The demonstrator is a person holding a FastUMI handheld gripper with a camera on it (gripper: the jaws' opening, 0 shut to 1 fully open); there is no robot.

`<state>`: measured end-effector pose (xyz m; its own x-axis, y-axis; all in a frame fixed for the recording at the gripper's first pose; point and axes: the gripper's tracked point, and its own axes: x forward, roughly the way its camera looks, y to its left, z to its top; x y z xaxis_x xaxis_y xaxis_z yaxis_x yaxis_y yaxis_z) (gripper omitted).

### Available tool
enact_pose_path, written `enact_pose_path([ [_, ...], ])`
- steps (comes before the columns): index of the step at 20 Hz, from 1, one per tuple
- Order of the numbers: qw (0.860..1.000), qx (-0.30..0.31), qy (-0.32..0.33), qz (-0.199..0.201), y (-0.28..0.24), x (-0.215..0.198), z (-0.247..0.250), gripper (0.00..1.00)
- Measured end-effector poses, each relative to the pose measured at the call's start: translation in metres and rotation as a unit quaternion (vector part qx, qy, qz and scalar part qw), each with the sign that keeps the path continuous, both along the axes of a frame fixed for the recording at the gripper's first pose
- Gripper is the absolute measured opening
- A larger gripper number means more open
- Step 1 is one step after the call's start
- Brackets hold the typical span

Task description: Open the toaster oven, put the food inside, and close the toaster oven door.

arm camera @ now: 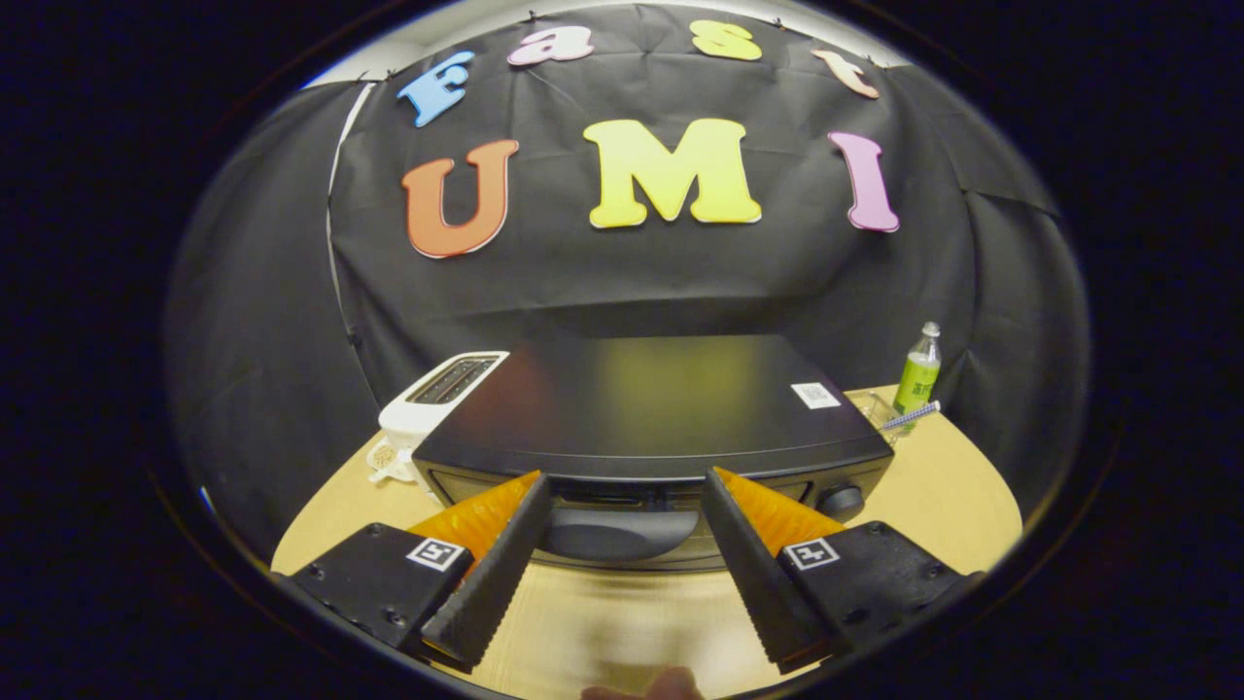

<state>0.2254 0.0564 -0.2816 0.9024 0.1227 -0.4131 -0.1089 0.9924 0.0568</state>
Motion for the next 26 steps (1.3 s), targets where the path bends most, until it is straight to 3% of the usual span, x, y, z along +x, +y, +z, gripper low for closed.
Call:
enact_pose_path([
  [10,1.0,-0.022,-0.004,-0.003,0.0,-0.008,-0.008,1.0],
  [19,0.998,-0.034,0.056,0.025,-0.001,-0.089,-0.045,1.0],
  [26,0.993,-0.039,0.107,0.041,-0.01,-0.119,-0.088,0.97],
])
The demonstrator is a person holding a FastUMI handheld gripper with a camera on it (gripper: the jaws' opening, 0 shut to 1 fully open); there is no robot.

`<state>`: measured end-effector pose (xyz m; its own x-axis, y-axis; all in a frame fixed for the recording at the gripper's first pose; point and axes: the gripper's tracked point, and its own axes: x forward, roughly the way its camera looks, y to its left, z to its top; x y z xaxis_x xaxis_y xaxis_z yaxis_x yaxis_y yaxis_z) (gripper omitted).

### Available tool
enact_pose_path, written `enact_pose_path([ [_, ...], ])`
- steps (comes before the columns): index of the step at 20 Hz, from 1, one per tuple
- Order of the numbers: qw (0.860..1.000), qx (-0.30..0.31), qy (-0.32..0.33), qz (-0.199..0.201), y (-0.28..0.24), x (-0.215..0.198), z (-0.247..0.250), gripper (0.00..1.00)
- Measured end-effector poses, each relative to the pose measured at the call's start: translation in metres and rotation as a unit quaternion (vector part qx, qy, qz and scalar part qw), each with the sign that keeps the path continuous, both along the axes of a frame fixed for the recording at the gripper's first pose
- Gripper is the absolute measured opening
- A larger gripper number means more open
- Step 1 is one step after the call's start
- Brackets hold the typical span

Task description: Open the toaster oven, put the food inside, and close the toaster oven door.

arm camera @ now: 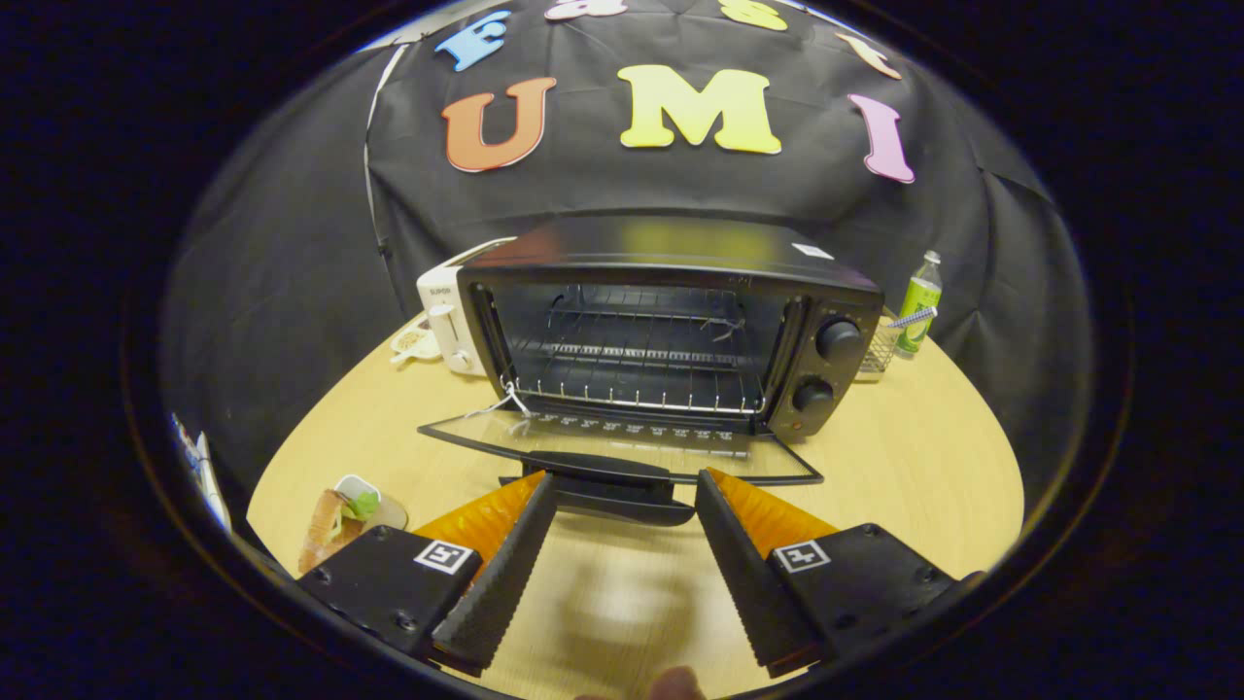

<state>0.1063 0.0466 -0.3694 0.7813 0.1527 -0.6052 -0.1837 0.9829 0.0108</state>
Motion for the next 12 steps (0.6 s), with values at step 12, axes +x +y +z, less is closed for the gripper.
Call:
enact_pose_path([
  [12,0.999,-0.002,0.017,0.048,-0.003,-0.045,0.022,0.97],
])
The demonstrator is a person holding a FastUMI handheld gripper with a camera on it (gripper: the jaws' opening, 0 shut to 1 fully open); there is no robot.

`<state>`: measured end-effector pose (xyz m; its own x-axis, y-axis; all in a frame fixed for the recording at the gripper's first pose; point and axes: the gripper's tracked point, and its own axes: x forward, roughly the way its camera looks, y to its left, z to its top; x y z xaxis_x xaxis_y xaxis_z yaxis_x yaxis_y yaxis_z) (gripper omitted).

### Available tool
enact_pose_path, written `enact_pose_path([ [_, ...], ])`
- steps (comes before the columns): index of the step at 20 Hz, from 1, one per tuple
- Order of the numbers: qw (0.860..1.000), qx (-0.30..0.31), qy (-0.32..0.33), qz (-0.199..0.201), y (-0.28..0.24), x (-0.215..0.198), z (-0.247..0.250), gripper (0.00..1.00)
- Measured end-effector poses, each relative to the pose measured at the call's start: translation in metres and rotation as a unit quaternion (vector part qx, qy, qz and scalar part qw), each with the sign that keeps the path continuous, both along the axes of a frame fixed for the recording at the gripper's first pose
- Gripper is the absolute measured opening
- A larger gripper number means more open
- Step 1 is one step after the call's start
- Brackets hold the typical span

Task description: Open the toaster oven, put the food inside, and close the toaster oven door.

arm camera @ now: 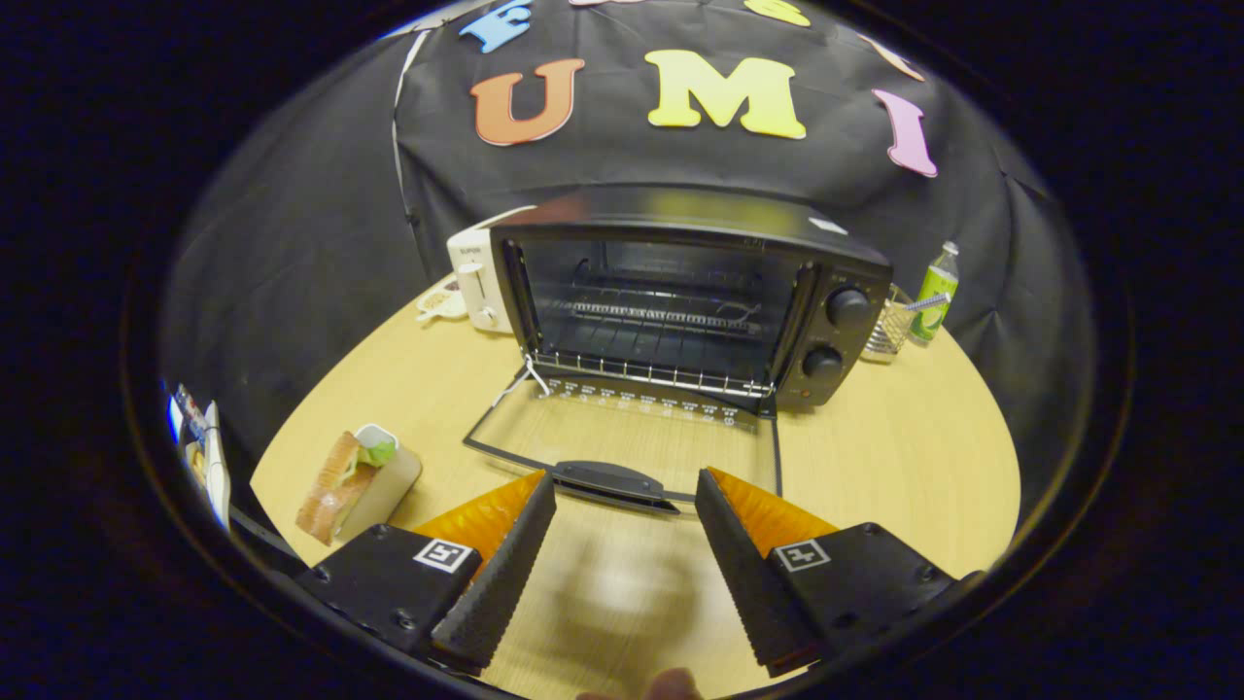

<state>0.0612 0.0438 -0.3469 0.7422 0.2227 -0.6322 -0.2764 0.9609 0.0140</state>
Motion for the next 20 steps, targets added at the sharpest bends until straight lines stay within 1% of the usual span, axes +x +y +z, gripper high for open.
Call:
enact_pose_path([
  [3,0.999,0.029,-0.011,0.018,0.007,-0.018,0.047,0.97],
  [5,0.998,0.058,0.0,0.034,0.018,-0.032,0.069,0.97],
  [7,0.994,0.094,0.021,0.042,0.03,-0.044,0.084,0.97],
  [9,0.989,0.126,0.057,0.054,0.047,-0.054,0.088,0.98],
  [11,0.978,0.164,0.107,0.073,0.071,-0.065,0.081,0.99],
  [13,0.962,0.2,0.163,0.093,0.099,-0.076,0.07,1.0],
  [15,0.945,0.228,0.211,0.102,0.127,-0.081,0.052,1.0],
  [16,0.934,0.248,0.238,0.103,0.14,-0.081,0.041,0.99],
  [20,0.876,0.327,0.348,0.065,0.18,-0.078,-0.003,0.93],
])
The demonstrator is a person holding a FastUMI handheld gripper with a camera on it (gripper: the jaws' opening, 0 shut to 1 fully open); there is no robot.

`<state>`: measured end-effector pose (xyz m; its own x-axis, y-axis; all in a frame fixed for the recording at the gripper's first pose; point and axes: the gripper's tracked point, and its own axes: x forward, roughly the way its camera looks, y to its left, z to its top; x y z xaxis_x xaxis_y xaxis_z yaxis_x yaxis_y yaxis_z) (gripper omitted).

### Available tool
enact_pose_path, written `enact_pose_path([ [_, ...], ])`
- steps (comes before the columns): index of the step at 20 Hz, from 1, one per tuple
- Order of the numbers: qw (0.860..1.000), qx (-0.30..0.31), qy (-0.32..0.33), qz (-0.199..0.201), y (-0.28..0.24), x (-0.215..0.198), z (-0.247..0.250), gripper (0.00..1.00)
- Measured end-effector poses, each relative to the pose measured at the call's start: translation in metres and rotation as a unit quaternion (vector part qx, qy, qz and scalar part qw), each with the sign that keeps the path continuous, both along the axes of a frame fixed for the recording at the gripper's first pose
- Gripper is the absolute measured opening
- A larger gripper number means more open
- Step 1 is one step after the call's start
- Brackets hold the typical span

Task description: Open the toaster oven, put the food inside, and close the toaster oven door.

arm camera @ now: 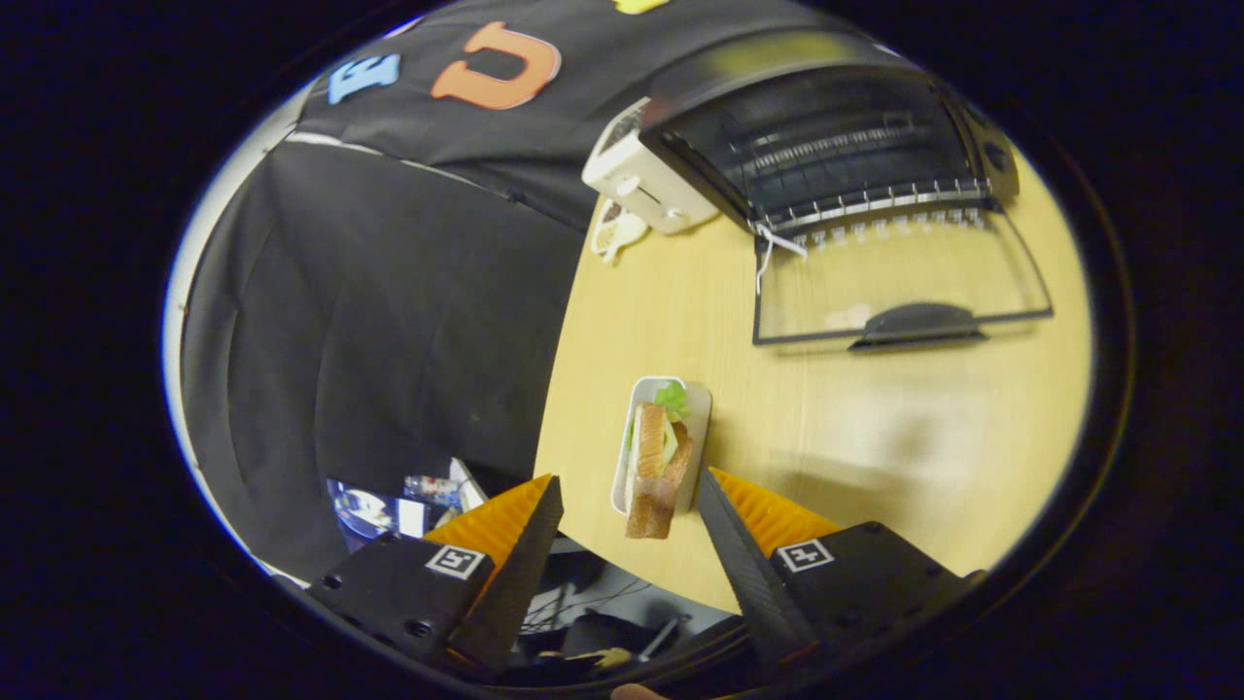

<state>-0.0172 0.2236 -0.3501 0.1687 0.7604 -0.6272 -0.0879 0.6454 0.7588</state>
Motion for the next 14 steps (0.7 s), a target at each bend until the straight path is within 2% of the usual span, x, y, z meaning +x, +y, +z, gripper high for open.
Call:
enact_pose_path([
  [5,0.998,0.004,0.062,0.018,0.029,-0.002,-0.033,0.83],
  [8,0.996,-0.009,0.09,0.017,0.038,-0.003,-0.048,0.72],
  [12,0.994,-0.022,0.111,0.011,0.037,-0.004,-0.05,0.46],
  [14,0.993,-0.035,0.108,0.019,0.038,-0.009,-0.046,0.41],
])
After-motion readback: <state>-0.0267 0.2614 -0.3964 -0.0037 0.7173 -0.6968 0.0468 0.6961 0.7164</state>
